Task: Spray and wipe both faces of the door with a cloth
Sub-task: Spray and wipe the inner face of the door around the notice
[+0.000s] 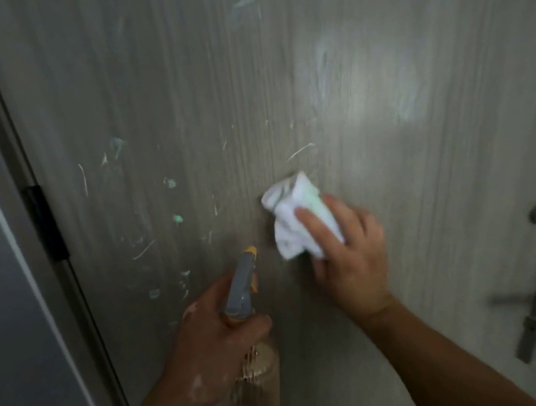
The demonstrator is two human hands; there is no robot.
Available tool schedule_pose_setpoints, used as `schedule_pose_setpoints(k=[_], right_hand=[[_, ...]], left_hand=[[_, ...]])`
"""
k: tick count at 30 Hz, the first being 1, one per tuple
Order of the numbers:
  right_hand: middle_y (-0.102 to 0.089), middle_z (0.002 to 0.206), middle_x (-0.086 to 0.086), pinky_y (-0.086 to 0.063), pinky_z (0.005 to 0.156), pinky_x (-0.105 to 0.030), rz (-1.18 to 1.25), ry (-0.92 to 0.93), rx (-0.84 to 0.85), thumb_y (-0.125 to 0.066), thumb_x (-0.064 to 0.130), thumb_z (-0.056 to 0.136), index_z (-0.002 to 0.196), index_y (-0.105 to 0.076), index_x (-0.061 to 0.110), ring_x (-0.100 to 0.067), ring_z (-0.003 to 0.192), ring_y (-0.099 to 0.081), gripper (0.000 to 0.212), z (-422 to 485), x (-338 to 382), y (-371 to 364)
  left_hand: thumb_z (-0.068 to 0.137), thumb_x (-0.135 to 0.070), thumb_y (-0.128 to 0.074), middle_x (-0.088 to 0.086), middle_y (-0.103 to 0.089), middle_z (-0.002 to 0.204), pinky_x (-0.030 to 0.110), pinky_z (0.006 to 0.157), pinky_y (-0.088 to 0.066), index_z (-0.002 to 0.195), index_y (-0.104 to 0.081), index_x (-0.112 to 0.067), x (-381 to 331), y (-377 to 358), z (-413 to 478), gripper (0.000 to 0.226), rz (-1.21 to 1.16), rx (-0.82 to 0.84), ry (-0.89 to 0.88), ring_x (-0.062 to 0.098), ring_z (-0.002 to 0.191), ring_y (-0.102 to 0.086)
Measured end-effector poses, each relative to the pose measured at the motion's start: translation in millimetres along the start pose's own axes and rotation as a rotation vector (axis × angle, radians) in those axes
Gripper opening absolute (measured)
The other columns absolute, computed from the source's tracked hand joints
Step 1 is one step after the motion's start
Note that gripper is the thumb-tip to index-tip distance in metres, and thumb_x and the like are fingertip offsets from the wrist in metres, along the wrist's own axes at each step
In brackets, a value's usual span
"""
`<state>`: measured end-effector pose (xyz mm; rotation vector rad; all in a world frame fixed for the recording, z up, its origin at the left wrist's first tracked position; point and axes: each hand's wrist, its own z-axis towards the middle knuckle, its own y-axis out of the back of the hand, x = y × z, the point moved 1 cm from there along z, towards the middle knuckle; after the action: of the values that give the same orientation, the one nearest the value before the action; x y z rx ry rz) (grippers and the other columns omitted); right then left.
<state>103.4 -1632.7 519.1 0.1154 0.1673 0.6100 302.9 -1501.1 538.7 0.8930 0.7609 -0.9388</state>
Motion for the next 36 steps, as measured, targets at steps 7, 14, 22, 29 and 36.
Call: schedule_pose_setpoints(k=[7, 14, 22, 29, 36], right_hand=[[-0.058, 0.143, -0.012, -0.050, 0.089, -0.043, -0.047, -0.152, -0.228, -0.063, 0.026, 0.100, 0.142, -0.062, 0.023, -0.034, 0.110, -0.060, 0.042, 155.8, -32.6, 29.9], [-0.057, 0.143, -0.009, -0.051, 0.087, -0.044, -0.054, -0.200, -0.226, -0.064, 0.023, 0.098, 0.142, -0.060, 0.027, -0.030, 0.109, -0.057, 0.044, 172.3, -33.7, 35.6], [-0.058, 0.141, -0.013, -0.050, 0.090, -0.043, -0.055, -0.214, -0.218, -0.064, 0.020, 0.099, 0.142, -0.059, 0.023, -0.030, 0.109, -0.058, 0.043, 172.5, -29.8, 36.4], [-0.051, 0.147, -0.016, -0.046, 0.089, -0.045, -0.033, -0.059, 0.082, -0.048, 0.042, 0.105, 0.150, -0.049, 0.030, -0.041, 0.111, -0.058, 0.046, 38.8, 14.7, 7.7], [-0.047, 0.145, -0.006, -0.047, 0.080, -0.042, -0.031, 0.124, 0.283, -0.055, 0.038, 0.097, 0.150, -0.041, 0.039, -0.035, 0.109, -0.052, 0.055, -46.2, 40.5, -6.9]], left_hand=[[0.060, -0.022, -0.073, -0.012, -0.050, 0.053, 0.017, 0.047, -0.039, 0.094, -0.072, -0.026, -37.0, 4.9, 16.6, 0.035, -0.034, 0.050, -0.043, 0.003, 0.048, -0.042], [0.072, -0.010, -0.080, -0.013, -0.046, 0.051, 0.018, 0.047, -0.038, 0.096, -0.069, -0.018, -66.1, 5.5, 30.3, 0.027, -0.038, 0.127, -0.055, 0.004, 0.046, -0.040], [0.064, -0.020, -0.077, -0.008, -0.058, 0.061, 0.028, 0.055, -0.046, 0.089, -0.070, -0.021, -81.5, 14.6, 44.9, 0.025, -0.045, 0.146, -0.021, 0.008, 0.056, -0.053], [0.060, -0.030, -0.075, -0.009, -0.071, 0.068, 0.036, 0.065, -0.056, 0.099, -0.069, -0.045, -72.4, 39.8, 44.5, 0.042, -0.014, 0.063, -0.014, 0.009, 0.061, -0.065], [0.064, -0.027, -0.080, -0.016, -0.070, 0.065, 0.013, 0.056, -0.047, 0.088, -0.072, -0.045, -54.2, 45.5, 33.2, 0.031, -0.005, 0.111, -0.028, -0.004, 0.058, -0.061]])
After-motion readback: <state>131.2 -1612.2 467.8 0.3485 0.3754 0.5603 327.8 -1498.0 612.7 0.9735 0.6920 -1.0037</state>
